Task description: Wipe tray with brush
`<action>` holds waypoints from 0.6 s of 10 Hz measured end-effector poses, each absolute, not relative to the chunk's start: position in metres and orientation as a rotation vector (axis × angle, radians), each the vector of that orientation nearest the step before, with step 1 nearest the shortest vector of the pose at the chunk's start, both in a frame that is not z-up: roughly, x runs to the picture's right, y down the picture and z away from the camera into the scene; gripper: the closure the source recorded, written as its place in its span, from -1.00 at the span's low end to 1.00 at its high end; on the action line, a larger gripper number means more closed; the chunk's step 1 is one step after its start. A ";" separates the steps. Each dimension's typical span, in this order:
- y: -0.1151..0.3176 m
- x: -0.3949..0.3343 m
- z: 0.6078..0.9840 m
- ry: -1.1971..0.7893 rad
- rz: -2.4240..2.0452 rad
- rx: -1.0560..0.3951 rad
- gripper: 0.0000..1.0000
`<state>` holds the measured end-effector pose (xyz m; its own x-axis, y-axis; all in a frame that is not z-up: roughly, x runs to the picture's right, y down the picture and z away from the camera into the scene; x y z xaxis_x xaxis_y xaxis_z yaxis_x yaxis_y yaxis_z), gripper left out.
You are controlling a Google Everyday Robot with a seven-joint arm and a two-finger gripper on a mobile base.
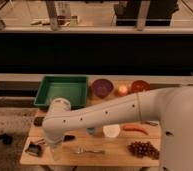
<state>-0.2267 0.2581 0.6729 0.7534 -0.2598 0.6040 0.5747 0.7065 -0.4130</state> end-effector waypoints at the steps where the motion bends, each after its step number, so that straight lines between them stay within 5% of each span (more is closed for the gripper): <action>1: 0.258 -0.242 0.675 -0.530 -0.477 -0.636 -0.60; 6: 0.263 -0.271 0.700 -0.524 -0.458 -0.621 -0.60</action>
<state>-0.2714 0.2630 0.7000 0.7748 -0.2428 0.5837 0.5456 0.7232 -0.4234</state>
